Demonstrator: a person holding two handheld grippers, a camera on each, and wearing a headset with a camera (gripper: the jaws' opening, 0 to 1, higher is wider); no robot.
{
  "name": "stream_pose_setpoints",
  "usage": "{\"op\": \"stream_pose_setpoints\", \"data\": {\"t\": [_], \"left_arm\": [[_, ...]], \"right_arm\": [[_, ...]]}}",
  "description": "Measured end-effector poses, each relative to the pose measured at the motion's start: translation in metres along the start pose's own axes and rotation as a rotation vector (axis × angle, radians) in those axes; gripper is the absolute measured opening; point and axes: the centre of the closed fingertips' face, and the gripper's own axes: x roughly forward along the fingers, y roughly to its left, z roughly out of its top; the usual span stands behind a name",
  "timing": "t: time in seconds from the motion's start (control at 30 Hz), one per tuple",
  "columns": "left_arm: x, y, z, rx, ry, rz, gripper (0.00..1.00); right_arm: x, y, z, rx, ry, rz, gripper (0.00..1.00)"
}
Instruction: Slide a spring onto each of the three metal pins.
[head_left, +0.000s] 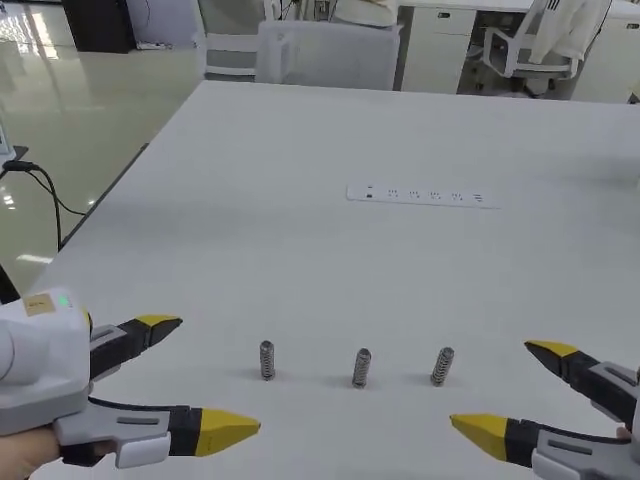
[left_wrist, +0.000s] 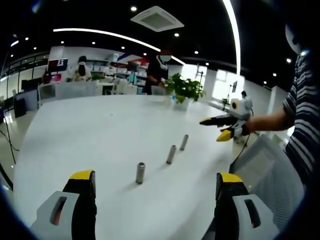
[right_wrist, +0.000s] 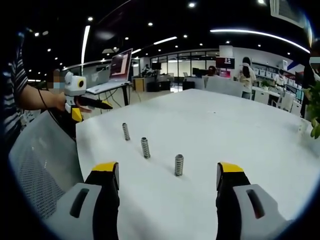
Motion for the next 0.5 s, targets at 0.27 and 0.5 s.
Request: {"op": "stream_pose_setpoints", "data": {"t": [0.27, 0.5], "left_arm": [[0.0011, 0.0013, -0.0014, -0.001, 0.004, 0.003, 0.97], [0.0023, 0.001, 0.0001, -0.007, -0.001, 0.003, 0.97]], "right_arm": [[-0.0004, -0.0017, -0.0001, 0.0, -0.002, -0.007, 0.8], [0.0003, -0.0012, -0.0007, 0.004, 0.001, -0.008, 0.79]]}}
